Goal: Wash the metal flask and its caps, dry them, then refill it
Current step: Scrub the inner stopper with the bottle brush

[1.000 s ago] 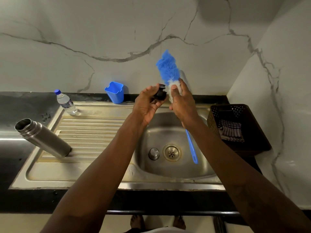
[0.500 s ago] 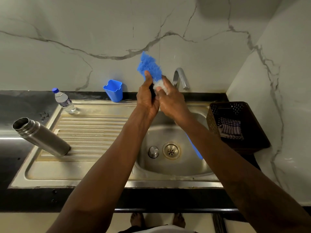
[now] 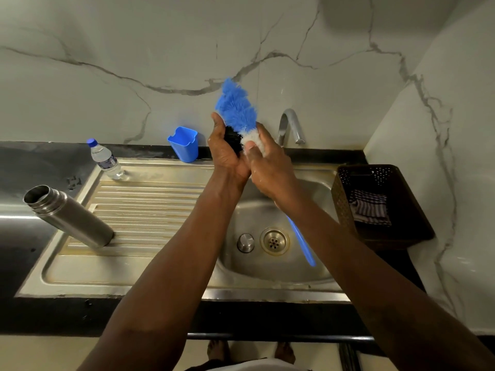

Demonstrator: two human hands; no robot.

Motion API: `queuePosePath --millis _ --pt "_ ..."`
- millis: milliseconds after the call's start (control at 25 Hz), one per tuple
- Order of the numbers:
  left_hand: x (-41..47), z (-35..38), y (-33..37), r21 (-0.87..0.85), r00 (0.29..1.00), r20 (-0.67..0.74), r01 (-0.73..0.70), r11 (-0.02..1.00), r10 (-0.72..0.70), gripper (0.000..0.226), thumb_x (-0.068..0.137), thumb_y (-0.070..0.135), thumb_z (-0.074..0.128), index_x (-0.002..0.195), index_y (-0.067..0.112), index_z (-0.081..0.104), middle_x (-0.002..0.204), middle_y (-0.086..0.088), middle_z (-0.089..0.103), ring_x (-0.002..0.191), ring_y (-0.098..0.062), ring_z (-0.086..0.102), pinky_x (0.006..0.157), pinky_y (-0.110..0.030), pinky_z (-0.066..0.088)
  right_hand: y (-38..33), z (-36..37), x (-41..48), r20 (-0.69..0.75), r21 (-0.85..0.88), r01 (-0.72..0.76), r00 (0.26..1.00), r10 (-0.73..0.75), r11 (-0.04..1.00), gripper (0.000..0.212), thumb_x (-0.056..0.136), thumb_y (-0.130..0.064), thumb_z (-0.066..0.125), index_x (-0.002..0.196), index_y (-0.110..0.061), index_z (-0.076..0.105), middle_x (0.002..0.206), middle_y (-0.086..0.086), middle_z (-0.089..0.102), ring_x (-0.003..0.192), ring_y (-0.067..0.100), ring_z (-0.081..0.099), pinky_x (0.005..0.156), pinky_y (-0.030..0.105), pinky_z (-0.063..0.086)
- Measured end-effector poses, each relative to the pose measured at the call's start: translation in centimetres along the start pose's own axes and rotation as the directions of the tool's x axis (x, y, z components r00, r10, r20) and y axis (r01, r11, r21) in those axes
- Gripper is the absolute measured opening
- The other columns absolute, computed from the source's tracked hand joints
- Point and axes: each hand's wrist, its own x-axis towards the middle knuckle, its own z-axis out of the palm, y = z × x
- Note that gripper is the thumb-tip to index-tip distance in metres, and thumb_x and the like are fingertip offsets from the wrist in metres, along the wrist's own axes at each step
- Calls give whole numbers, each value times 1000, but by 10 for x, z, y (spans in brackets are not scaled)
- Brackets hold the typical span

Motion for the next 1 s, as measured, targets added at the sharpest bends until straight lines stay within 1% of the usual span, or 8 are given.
queuePosePath --millis 200,360,440,560,640,720,880,1000 --pt "-4 3 -8 36 998 -43 43 998 -41 66 104 63 44 122 3 65 106 -15 71 99 -27 70 98 -40 54 -8 -8 27 -58 22 -25 998 26 999 50 106 -38 40 155 -38 34 142 3 59 124 26 59 109 50 46" --pt "7 -9 -9 261 997 -68 43 964 -26 82 98 78 36 125 8 69 114 -15 72 110 -29 68 108 -44 47 -4 -11 23 -56 10 6 998 -5 1000 51 107 -42 41 157 -42 29 142 1 60 120 23 62 106 49 50" --pt "12 -17 -13 375 994 -109 52 926 -12 79 99 74 38 134 9 66 121 -16 72 116 -31 68 114 -47 46 -4 -15 24 -71 -38 24 997 -27 999 52 107 -41 42 157 -42 28 140 1 61 115 22 65 103 47 52" --pt "8 -13 -17 359 978 -207 103 927 -29 55 109 54 42 131 9 65 115 -13 76 109 -26 73 100 -44 59 -7 -14 26 -96 -112 71 992 -82 991 52 107 -40 42 157 -42 28 132 2 66 108 23 68 100 48 53" --pt "5 -6 -20 358 974 -213 147 922 -72 48 111 50 35 120 16 67 92 -1 78 88 -12 76 77 -30 62 -10 -8 24 -67 -131 80 994 -90 988 52 108 -38 42 158 -41 28 133 2 65 110 24 67 101 48 53" --pt "5 -3 -22 339 968 -234 169 926 -91 49 111 52 35 124 16 65 79 1 74 73 -9 74 64 -27 60 -9 -6 20 -57 -157 85 994 -95 984 51 108 -35 41 157 -41 28 133 2 65 111 25 66 101 47 53" --pt "8 1 -12 383 971 -236 59 922 36 77 99 73 43 122 4 69 88 -13 69 69 -20 63 72 -36 56 0 -27 24 -112 -155 31 992 -49 987 50 107 -29 44 156 -36 35 118 -4 58 108 22 64 100 42 51" --pt "18 1 -8 327 962 -274 103 940 -10 85 97 77 39 131 4 66 103 -16 75 86 -26 71 78 -39 58 -5 -27 20 -87 -99 17 996 -26 995 52 109 -34 41 159 -37 30 137 1 59 114 19 61 106 37 46"
